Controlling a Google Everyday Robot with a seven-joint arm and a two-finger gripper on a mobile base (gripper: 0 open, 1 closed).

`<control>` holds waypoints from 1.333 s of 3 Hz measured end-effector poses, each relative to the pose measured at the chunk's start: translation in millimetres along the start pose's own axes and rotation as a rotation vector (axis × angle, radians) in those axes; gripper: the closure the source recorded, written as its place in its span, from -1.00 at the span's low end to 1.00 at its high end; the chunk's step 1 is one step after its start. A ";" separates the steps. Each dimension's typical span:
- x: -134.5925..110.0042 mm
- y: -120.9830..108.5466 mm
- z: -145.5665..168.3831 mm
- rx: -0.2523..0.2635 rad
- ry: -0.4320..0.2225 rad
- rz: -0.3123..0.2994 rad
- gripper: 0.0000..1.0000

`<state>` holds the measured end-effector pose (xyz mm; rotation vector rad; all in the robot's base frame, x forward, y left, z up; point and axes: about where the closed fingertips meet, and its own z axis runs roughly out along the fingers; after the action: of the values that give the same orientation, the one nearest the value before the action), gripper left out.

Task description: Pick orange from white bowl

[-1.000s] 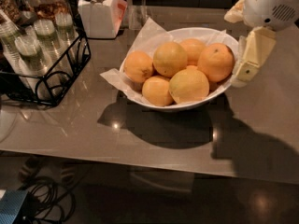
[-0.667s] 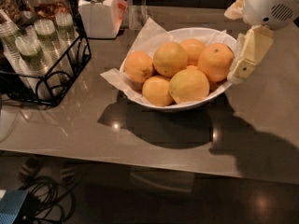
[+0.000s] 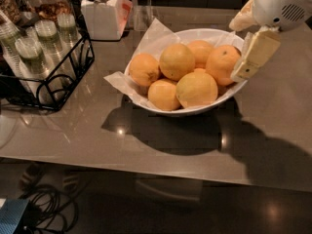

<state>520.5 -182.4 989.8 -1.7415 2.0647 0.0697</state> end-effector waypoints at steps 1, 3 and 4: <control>-0.7 -0.8 0.2 0.002 -0.002 0.000 -0.24; -5.4 -11.4 12.4 -0.021 -0.031 -0.001 -0.50; -4.9 -14.0 20.3 -0.038 -0.047 0.005 -0.42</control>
Offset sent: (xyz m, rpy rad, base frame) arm 0.0168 0.0070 -0.0037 0.0227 0.0167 0.0262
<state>540.3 -174.4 976.5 -1.7403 2.0472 0.1510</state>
